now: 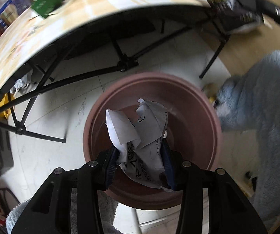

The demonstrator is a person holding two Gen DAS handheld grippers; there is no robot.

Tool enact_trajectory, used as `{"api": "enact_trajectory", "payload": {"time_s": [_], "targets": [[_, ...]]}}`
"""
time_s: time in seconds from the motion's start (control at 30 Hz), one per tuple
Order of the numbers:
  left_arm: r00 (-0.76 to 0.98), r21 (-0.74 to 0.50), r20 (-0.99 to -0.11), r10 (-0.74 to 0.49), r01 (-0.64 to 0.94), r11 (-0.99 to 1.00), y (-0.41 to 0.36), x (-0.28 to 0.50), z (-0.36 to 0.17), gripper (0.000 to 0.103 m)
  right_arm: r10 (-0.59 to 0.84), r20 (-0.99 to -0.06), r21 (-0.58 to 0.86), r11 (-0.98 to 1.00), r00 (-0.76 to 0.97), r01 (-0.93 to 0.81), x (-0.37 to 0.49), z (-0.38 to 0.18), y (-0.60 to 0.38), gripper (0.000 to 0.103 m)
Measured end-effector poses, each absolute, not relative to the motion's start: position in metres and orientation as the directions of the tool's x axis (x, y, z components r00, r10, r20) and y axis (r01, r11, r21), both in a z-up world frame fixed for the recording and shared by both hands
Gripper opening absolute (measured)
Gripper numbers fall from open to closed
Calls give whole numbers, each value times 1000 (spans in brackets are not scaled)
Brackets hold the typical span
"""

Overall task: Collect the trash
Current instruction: 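Carry the crumpled paper over the bin and open the left tool to drop it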

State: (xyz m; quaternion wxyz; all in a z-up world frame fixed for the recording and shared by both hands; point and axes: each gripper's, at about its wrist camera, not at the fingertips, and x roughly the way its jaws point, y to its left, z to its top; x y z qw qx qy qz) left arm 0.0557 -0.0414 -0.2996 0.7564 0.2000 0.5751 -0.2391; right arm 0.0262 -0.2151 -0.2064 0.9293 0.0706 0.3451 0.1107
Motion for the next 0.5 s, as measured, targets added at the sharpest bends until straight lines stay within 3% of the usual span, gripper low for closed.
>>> {"api": "enact_trajectory", "payload": {"time_s": [0.37, 0.5], "targets": [[189, 11, -976, -105, 527, 850, -29, 72, -313, 47, 227, -650, 210, 971, 725, -115, 25, -215, -227, 11], [202, -32, -968, -150, 492, 870, -22, 77, -306, 64, 230, -655, 213, 970, 720, -117, 26, -217, -227, 11]]}}
